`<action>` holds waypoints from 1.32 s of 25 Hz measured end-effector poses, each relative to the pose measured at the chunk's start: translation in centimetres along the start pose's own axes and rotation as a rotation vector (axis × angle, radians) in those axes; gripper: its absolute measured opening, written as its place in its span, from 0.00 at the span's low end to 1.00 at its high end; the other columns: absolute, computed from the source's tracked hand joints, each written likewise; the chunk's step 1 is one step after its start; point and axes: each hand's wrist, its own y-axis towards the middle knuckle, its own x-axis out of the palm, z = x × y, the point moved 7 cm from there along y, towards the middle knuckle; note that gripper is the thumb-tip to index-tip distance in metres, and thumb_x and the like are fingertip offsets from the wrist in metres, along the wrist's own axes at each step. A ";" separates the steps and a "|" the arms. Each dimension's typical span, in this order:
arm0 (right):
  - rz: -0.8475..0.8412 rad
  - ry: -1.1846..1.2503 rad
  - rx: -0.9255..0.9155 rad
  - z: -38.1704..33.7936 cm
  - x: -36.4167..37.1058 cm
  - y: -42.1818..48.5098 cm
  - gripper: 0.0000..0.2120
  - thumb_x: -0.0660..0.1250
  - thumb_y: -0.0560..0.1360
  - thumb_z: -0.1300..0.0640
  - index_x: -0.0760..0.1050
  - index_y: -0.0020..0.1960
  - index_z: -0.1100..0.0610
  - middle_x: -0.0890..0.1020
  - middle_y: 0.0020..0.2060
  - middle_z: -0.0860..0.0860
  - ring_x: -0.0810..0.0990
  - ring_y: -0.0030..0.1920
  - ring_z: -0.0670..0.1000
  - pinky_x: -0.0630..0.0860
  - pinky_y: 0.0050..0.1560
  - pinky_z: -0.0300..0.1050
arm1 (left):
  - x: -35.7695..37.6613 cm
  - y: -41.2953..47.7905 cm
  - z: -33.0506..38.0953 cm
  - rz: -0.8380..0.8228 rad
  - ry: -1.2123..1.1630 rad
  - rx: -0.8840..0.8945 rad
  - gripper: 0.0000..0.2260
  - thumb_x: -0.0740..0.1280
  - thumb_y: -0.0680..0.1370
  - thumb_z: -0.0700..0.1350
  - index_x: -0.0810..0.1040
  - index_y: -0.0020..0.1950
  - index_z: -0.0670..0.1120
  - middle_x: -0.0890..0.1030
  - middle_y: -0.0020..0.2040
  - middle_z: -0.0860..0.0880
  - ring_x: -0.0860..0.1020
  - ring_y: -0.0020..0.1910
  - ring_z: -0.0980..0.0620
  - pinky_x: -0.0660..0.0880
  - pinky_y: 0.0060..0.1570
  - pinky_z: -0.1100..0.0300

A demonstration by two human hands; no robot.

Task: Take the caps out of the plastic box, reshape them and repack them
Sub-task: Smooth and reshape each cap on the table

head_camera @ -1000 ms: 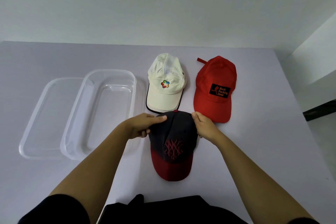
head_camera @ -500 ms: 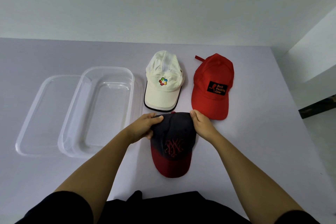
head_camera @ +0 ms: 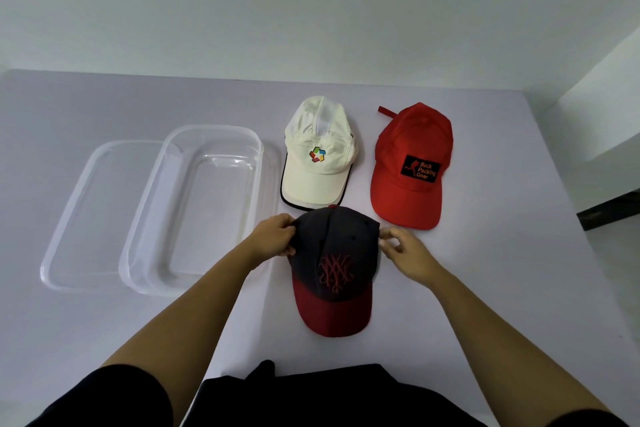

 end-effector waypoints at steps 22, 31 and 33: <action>-0.023 0.109 0.124 0.4 0.7 -0.4 0.09 0.58 0.79 0.61 0.74 0.56 0.58 0.74 0.52 0.51 0.74 0.50 0.48 0.73 0.48 0.41 | -0.9 -1.4 0.1 0.187 0.112 -0.062 0.12 0.52 0.80 0.37 0.72 0.59 0.37 0.77 0.47 0.40 0.78 0.36 0.46 0.75 0.34 0.60; 0.066 0.321 0.175 0.0 1.0 0.3 0.10 0.62 0.78 0.58 0.71 0.59 0.54 0.74 0.53 0.53 0.75 0.44 0.49 0.75 0.45 0.40 | -1.4 -1.5 0.8 0.293 0.220 0.016 0.14 0.55 0.78 0.34 0.76 0.60 0.36 0.79 0.53 0.36 0.81 0.47 0.41 0.77 0.43 0.57; 0.180 0.231 0.061 -1.1 -0.3 0.3 0.14 0.63 0.77 0.56 0.71 0.63 0.55 0.74 0.55 0.50 0.75 0.51 0.49 0.74 0.52 0.41 | -2.4 -1.7 1.9 0.404 0.309 0.077 0.16 0.56 0.78 0.35 0.74 0.64 0.37 0.77 0.59 0.36 0.78 0.54 0.39 0.75 0.56 0.52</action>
